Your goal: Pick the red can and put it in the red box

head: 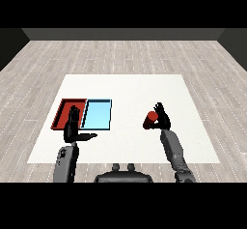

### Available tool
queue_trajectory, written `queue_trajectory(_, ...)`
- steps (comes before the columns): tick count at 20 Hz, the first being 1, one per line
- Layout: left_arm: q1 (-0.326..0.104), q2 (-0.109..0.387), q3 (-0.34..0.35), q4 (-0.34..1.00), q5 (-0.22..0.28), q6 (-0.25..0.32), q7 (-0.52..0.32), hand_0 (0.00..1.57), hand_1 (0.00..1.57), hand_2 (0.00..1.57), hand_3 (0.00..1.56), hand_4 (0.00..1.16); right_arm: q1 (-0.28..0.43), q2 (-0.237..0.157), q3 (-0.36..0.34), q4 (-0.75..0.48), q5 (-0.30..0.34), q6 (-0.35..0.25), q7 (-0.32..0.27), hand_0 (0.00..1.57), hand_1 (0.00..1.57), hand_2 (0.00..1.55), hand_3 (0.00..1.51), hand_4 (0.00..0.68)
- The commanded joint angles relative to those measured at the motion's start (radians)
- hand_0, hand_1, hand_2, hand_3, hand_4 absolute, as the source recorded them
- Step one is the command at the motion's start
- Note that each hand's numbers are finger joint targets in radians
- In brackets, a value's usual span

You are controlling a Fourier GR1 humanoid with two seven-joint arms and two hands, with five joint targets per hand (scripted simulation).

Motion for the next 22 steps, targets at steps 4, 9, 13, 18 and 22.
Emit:
queue_trajectory(4, 0.040, 0.039, 0.024, -0.057, 0.024, -0.040, 0.020, 0.00, 0.00, 0.00, 0.00, 0.00, -0.016, 0.035, 0.018, 0.015, 0.005, -0.043, 0.006, 0.00, 0.00, 0.00, 0.00, 0.000)
queue_trajectory(9, -0.008, -0.033, -0.030, 0.035, -0.050, 0.036, -0.047, 0.00, 0.00, 0.00, 0.00, 0.00, -0.014, -0.004, 0.012, -0.017, -0.011, -0.026, 0.058, 0.00, 0.00, 0.00, 0.00, 0.000)
queue_trajectory(13, -0.025, 0.000, 0.001, -0.003, -0.027, 0.027, 0.013, 0.00, 0.00, 0.00, 0.00, 0.00, -0.079, 0.030, 0.020, 0.073, 0.019, -0.076, 0.015, 0.00, 0.00, 0.00, 0.00, 0.000)
queue_trajectory(18, -0.018, -0.014, -0.011, -0.047, -0.008, 0.030, 0.058, 0.00, 0.00, 0.00, 0.00, 0.00, -0.102, -0.013, -0.005, 0.177, 0.007, 0.016, -0.055, 0.00, 0.00, 0.00, 0.00, 0.000)
queue_trajectory(22, 0.018, 0.012, 0.022, -0.001, 0.003, -0.005, -0.012, 0.00, 0.00, 0.00, 0.00, 0.00, -0.146, 0.057, 0.014, 0.164, 0.017, -0.086, 0.003, 0.00, 0.00, 0.00, 0.00, 0.000)
